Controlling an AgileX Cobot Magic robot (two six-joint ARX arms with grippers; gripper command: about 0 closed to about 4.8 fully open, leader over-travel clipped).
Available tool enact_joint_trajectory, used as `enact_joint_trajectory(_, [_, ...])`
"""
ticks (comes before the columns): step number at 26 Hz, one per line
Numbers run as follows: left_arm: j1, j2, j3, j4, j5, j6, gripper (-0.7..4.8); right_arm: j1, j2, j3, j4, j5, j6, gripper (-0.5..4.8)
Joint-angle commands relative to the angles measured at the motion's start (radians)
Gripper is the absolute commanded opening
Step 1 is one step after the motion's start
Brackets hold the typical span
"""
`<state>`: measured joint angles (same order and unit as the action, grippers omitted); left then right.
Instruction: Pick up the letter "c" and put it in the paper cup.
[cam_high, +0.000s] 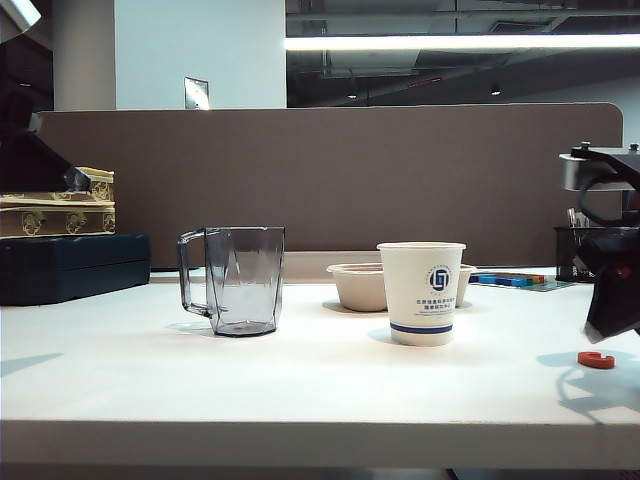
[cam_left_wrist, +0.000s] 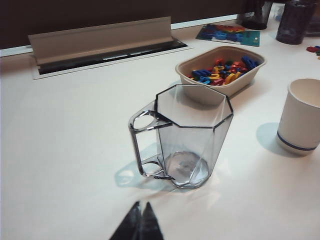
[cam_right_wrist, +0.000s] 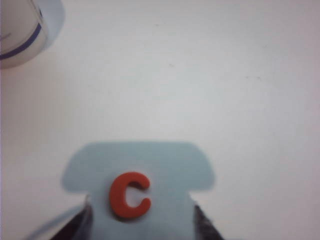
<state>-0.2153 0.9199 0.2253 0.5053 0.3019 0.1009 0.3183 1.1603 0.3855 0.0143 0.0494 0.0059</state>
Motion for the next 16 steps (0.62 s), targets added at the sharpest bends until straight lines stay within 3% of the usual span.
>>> enact_joint_trajectory(1, [0.0, -0.001, 0.005, 0.013, -0.014, 0.005, 0.03, 0.001, 0.008, 0.003, -0.009, -0.003, 0.002, 2.56])
enact_joint_trajectory(16, [0.0, 0.003, 0.005, 0.012, -0.014, 0.005, 0.03, 0.002, 0.074, 0.004, 0.019, -0.008, 0.02, 2.57])
